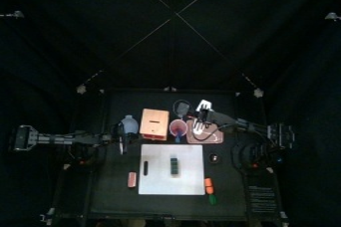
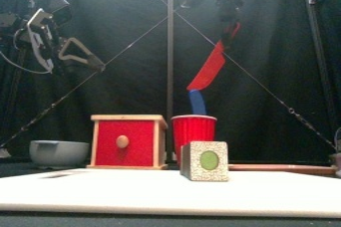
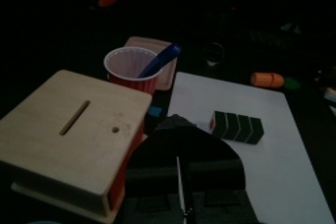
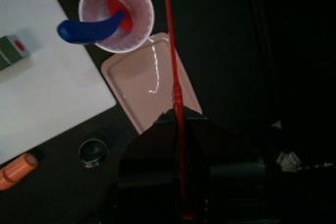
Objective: Place sushi on board then cut the sushi with the knife then place the pieces on the plate
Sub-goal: Grasp knife edge with left hand
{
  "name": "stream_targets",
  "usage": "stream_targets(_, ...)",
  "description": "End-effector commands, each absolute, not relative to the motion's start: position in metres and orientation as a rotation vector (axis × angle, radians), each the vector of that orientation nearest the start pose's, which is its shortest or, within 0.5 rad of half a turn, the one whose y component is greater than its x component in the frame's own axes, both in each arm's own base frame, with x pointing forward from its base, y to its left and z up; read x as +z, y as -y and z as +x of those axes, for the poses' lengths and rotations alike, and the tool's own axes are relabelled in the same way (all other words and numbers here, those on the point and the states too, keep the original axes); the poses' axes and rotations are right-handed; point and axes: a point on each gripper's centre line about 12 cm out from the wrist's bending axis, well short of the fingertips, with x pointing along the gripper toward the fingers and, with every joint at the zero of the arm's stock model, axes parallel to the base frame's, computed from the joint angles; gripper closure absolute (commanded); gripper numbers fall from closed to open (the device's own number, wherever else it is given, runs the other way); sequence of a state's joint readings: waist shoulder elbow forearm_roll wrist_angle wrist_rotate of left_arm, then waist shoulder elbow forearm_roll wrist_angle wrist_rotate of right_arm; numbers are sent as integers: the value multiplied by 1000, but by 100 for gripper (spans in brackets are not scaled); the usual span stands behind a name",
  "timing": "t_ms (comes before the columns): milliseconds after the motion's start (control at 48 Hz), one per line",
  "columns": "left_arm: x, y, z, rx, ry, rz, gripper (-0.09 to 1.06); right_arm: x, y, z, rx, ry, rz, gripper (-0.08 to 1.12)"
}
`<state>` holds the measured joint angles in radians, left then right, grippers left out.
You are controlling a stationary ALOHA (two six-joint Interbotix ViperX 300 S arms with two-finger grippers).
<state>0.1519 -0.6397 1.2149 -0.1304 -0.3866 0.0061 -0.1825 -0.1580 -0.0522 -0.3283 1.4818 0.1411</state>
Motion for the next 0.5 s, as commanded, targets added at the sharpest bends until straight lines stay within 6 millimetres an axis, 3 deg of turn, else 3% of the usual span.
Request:
stream_targets(21,235,-44,240,211,-124,-114,99,403,91,306,-499,-1109,10,72)
stream_targets(292,237,-41,242,189,-116,-84,98,391,63,290,-392,-862,117,72)
stream_targets(500,239,-35,243,153,-116,-41,98,359,25,288,-241,-808,121,71)
